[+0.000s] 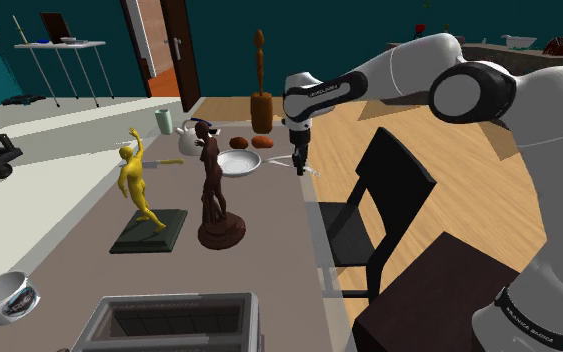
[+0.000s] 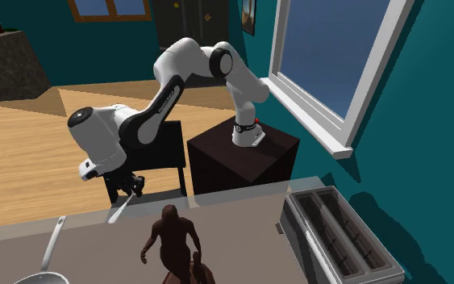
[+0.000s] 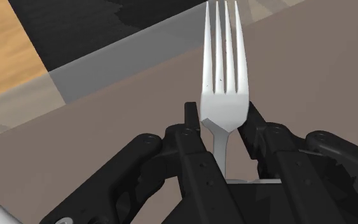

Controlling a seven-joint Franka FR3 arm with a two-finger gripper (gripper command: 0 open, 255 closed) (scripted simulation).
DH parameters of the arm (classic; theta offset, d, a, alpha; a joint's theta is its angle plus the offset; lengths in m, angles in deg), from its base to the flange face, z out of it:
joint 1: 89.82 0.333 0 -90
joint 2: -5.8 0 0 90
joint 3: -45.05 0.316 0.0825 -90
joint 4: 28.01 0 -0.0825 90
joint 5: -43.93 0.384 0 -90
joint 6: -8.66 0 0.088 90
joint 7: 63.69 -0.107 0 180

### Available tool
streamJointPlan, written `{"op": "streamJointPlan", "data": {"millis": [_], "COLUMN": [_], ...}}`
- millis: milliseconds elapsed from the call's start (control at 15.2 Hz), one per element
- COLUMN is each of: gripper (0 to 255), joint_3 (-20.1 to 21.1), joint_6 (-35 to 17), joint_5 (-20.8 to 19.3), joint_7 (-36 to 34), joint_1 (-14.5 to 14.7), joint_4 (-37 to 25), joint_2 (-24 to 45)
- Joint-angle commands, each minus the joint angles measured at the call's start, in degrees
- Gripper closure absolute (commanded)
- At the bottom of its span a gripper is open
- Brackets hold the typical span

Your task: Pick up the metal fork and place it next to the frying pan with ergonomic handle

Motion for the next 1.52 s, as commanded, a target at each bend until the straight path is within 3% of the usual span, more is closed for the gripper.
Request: {"op": "streamJointPlan", "data": {"millis": [0,198,1452], "gripper": [255,255,255], "joint_3": [-0.53,-1.31,-1.61], "joint_6": [3.31,11.53,1.44], "joint_5": [-0.24,-0.61,-0.94], "joint_7": [1.61,3.9,3.82], "joint_1": [-0.69,-1.03,-1.11], "joint_4": [-7.76,-26.66,-22.37], "joint_2": [4.45,15.09,20.9]}}
